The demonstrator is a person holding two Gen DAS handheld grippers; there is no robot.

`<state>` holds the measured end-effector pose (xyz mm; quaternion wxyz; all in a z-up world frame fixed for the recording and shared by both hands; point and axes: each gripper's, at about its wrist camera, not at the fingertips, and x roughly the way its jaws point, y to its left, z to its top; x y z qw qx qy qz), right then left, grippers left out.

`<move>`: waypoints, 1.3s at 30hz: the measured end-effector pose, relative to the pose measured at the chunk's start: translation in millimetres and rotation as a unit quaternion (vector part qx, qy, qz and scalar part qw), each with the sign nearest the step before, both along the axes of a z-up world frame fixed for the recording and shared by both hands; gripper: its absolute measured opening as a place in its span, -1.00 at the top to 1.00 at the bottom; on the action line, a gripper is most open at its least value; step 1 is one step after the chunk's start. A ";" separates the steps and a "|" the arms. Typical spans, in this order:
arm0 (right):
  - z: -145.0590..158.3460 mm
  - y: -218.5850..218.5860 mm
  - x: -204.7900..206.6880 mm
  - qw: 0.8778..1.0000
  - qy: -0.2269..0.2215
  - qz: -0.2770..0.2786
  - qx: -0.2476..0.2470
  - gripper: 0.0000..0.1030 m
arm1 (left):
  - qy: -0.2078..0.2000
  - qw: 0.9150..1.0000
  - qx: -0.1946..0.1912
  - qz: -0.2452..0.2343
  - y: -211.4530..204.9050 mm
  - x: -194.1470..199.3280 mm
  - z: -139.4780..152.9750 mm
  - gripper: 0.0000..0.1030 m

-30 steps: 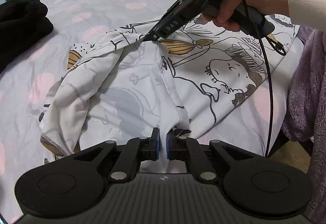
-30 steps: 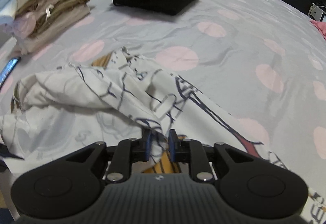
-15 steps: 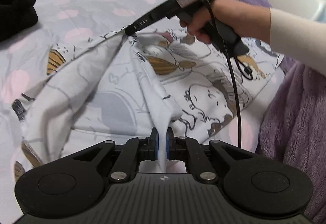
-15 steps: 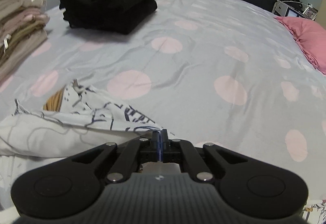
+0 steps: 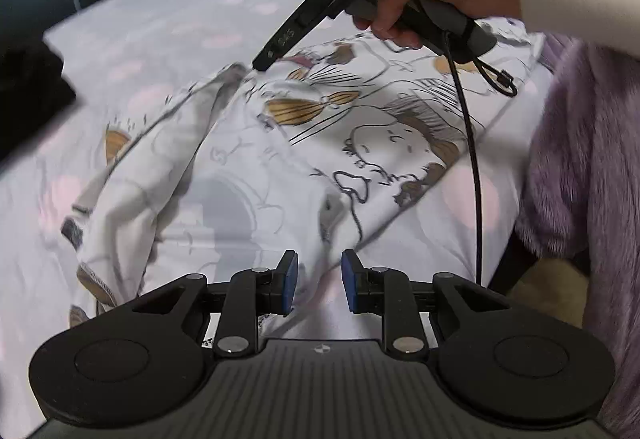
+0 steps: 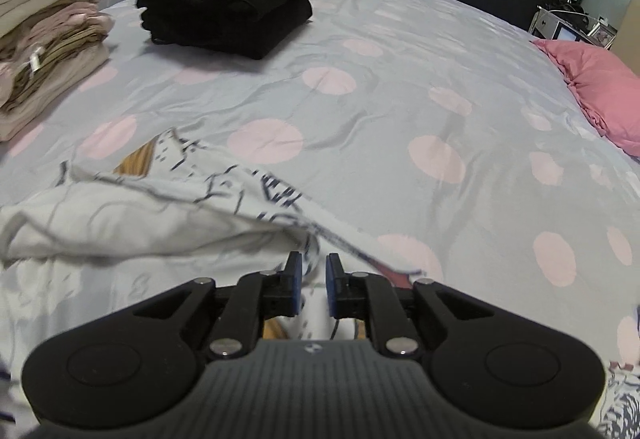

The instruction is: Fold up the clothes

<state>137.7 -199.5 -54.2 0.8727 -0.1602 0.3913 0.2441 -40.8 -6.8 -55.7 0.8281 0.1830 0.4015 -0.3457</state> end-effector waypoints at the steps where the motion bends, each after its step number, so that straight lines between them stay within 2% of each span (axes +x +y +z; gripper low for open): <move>1: 0.7 -1.6 -5.7 1.000 0.002 0.001 0.001 0.72 | -0.017 1.000 0.007 -0.012 -3.5 -5.7 0.3 0.58; 5: 2.9 -6.1 -27.6 1.000 0.017 0.011 0.003 0.71 | -0.081 0.994 0.030 -0.063 -21.7 -25.0 -0.3 0.58; 8: 5.0 -9.0 -42.5 1.000 0.026 0.016 0.006 0.71 | -0.084 0.994 0.044 -0.061 -31.5 -18.6 -9.7 0.58; 11: 6.5 -12.6 -53.9 0.999 0.037 0.014 0.014 0.71 | -0.070 0.995 0.056 -0.034 -34.6 -3.0 -20.6 0.58; 13: 7.1 -14.9 -60.4 0.999 0.040 0.013 0.015 0.66 | -0.054 0.997 0.050 -0.011 -31.2 5.7 -25.5 0.58; 16: 7.4 -17.6 -69.2 0.999 0.039 0.016 0.011 0.43 | -0.030 0.998 0.041 0.022 -26.3 18.8 -32.7 0.58; 19: 7.5 -19.6 -75.4 0.999 0.037 0.021 0.008 0.43 | -0.021 0.998 0.039 0.041 -24.5 25.3 -35.8 0.58; 20: 7.3 -20.4 -76.4 0.999 0.037 0.022 0.006 0.43 | -0.020 0.998 0.038 0.043 -24.2 26.1 -35.1 0.60; 22: 6.9 -22.4 -78.4 0.999 0.037 0.023 0.002 0.43 | -0.020 0.998 0.037 0.047 -21.9 25.4 -30.4 0.81; 24: 6.9 -25.1 -79.7 0.999 0.039 0.022 0.001 0.43 | -0.019 0.998 0.026 0.049 -18.9 22.7 -23.1 0.90; 28: 8.1 -29.4 -81.6 0.999 0.043 0.019 0.000 0.43 | -0.007 1.000 -0.003 0.031 -16.1 10.9 -7.8 0.94; 32: 8.3 -31.7 -84.8 0.999 0.046 0.019 -0.002 0.41 | 0.007 1.000 -0.004 -0.001 -24.4 -4.2 -5.4 0.93; 36: 8.5 -30.7 -88.7 0.999 0.047 0.024 -0.005 0.40 | 0.008 1.000 0.003 -0.008 -25.7 -15.0 -3.3 0.76; 39: 9.2 -27.9 -90.7 0.998 0.049 0.030 -0.005 0.40 | -0.002 1.000 -0.007 -0.011 -18.9 -19.7 5.4 0.61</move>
